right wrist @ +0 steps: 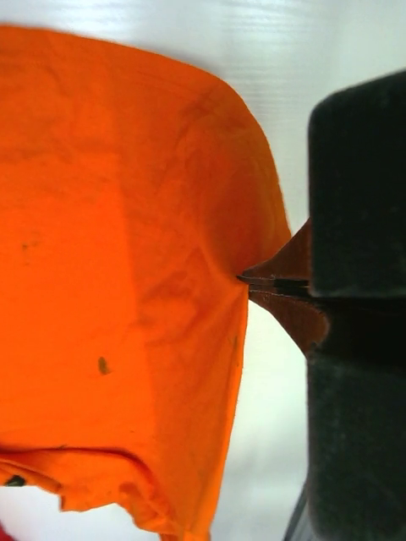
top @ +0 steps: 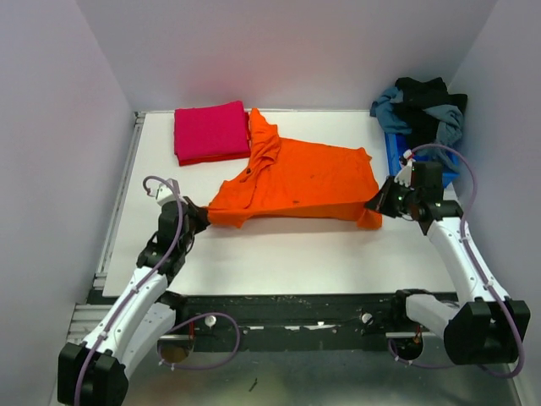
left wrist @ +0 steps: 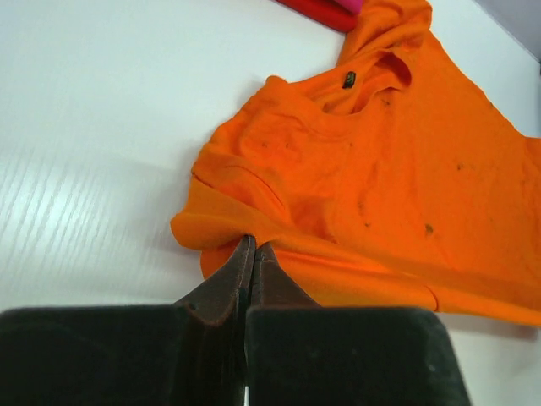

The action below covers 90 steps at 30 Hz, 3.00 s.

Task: Fold and stack the t-shirts
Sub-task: Flatten out the tshirt

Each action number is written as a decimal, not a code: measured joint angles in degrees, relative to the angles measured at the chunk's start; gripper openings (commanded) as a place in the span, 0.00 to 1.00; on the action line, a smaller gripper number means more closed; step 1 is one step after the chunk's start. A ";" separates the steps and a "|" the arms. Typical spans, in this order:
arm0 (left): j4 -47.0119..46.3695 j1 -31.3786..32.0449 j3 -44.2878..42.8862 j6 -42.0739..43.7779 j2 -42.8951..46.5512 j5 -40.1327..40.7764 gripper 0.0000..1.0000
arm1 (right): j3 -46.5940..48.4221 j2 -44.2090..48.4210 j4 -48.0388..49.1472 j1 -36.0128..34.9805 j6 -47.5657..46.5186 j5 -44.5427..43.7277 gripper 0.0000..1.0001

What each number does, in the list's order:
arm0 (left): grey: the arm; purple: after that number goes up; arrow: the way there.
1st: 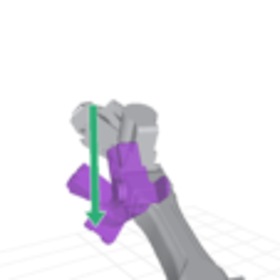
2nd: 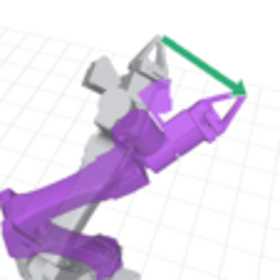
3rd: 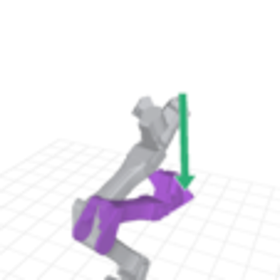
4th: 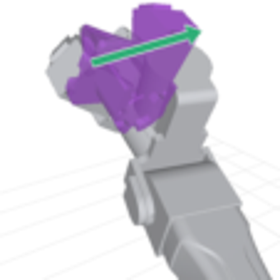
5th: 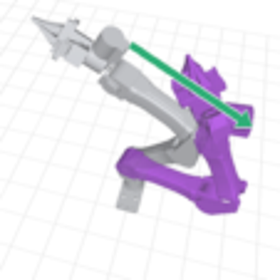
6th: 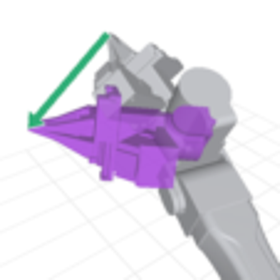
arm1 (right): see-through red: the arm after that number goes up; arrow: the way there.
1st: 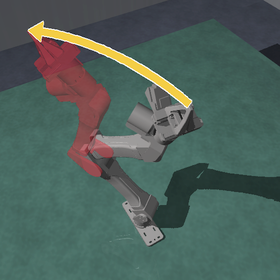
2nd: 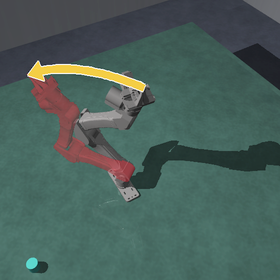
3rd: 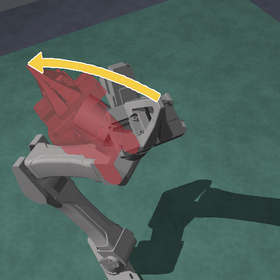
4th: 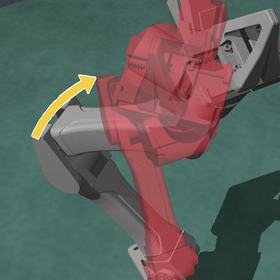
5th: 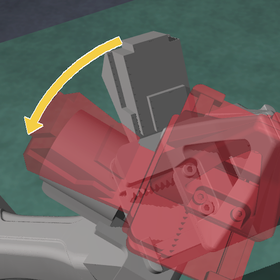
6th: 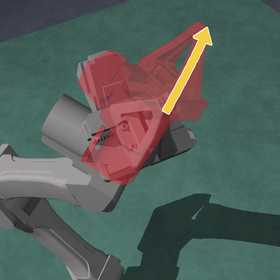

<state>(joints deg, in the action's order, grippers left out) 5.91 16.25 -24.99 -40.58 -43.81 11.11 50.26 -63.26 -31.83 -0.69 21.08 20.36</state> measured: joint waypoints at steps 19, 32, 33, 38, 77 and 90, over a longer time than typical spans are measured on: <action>3.61 0.28 -4.68 -2.54 1.84 -4.31 0.86 | -6.97 4.42 3.82 -1.51 4.50 -1.27 0.59; -6.67 0.22 -20.87 3.65 -34.58 -3.80 0.23 | -8.11 -6.45 16.87 -4.92 11.02 -7.52 0.01; -7.34 0.22 -23.69 3.98 -37.07 -4.02 0.21 | -8.07 -7.41 17.62 -5.31 11.02 -7.74 0.01; -9.88 0.20 -38.99 5.42 -49.83 -5.49 0.00 | -7.13 -12.04 21.00 -6.82 10.99 -7.89 0.01; 11.04 -6.10 -88.48 1.68 -95.49 -9.70 0.00 | -7.37 -14.93 28.35 -9.07 10.99 -9.03 0.01; 5.51 -15.19 -66.99 -1.07 -82.34 -10.78 0.00 | -7.37 -14.01 28.30 -9.11 10.99 -10.29 0.01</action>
<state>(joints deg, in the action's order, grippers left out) 11.42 1.06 -91.98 -41.65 -126.15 0.34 42.89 -77.28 -3.53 -9.80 32.08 10.07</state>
